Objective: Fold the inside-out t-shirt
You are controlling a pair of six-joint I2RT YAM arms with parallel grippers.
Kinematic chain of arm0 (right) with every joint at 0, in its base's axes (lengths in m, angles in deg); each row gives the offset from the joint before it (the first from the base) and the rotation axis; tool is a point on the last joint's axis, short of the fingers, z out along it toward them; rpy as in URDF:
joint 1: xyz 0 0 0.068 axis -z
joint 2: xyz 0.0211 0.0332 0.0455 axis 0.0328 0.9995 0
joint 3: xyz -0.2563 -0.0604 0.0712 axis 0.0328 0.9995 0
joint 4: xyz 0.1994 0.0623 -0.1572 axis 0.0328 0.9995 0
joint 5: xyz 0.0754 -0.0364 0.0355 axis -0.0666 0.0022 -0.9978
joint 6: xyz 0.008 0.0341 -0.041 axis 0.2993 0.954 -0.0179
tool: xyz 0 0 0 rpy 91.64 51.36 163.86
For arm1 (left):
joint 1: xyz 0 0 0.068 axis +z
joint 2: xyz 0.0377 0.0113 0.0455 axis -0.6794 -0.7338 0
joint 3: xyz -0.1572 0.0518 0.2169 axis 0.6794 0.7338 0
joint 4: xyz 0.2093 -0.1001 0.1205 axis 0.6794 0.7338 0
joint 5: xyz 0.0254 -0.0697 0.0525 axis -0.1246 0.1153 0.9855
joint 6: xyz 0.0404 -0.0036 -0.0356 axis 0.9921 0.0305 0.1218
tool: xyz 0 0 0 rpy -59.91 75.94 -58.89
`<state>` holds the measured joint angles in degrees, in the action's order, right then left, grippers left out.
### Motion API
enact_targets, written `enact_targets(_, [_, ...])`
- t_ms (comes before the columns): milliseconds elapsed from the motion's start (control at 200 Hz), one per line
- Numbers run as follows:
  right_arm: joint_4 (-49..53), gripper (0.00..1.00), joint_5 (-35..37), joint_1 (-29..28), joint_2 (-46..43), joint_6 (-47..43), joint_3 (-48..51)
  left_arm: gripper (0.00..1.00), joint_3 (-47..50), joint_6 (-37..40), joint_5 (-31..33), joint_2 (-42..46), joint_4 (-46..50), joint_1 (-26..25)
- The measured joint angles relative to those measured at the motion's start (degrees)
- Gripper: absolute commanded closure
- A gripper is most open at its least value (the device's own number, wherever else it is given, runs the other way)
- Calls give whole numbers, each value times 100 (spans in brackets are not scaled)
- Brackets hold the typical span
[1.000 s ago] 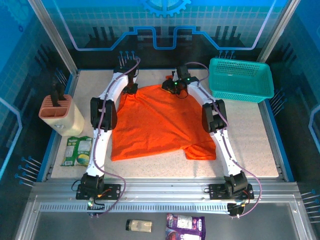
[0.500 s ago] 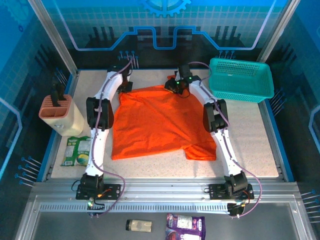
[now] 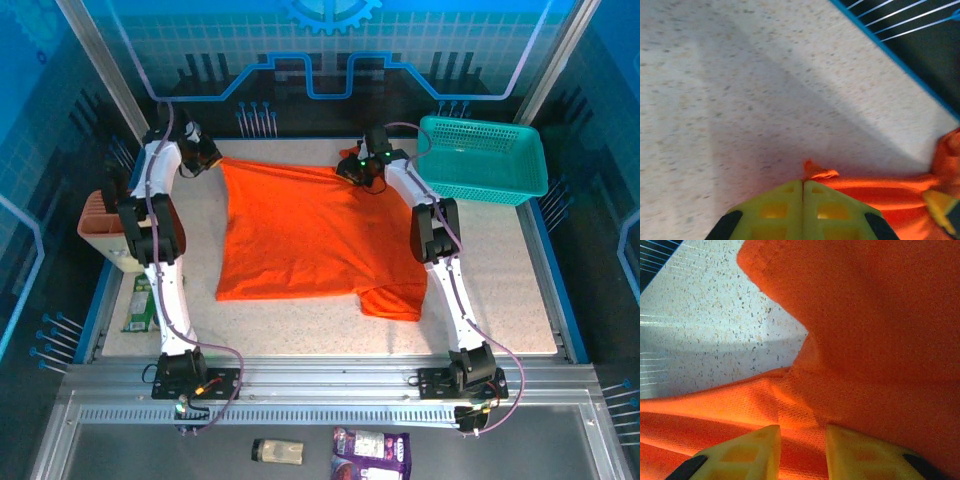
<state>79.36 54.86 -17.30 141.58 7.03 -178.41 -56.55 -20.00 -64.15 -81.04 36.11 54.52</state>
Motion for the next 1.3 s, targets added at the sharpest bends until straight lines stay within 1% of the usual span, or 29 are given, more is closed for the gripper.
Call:
enact_targets(100, [0,68,-2,0,0,-2,0,88,-42,-280,-251,-26,-205,-61])
enact_targets(160, [-2,67,-24,2,0,-17,0,74,-234,-343,-275,-114,-210,-103])
enact_targets(250, [-37,64,-107,11,-2,-44,7,68,-479,-466,-240,-247,-203,-138])
enact_targets(520, [-76,61,-304,24,-59,-221,74,64,-546,-376,146,-293,20,-199])
enact_targets(695, [262,60,-297,24,-190,-398,76,65,-466,-55,540,-254,321,-531])
enact_targets(796, [428,58,-289,24,-426,-535,175,67,184,105,769,81,358,-863])
enact_targets(921, [542,57,-203,31,-824,-717,295,69,1530,184,940,833,254,-1325])
enact_targets(1036, [527,57,-190,83,-994,-798,293,71,2863,149,1045,1613,33,-1674])
enact_targets(1146, [455,56,-227,166,-953,-813,280,73,4050,61,1126,2323,-203,-1832])
enact_targets(1301, [260,55,-452,264,-551,-614,20,75,5438,-181,1119,3110,-428,-1882])
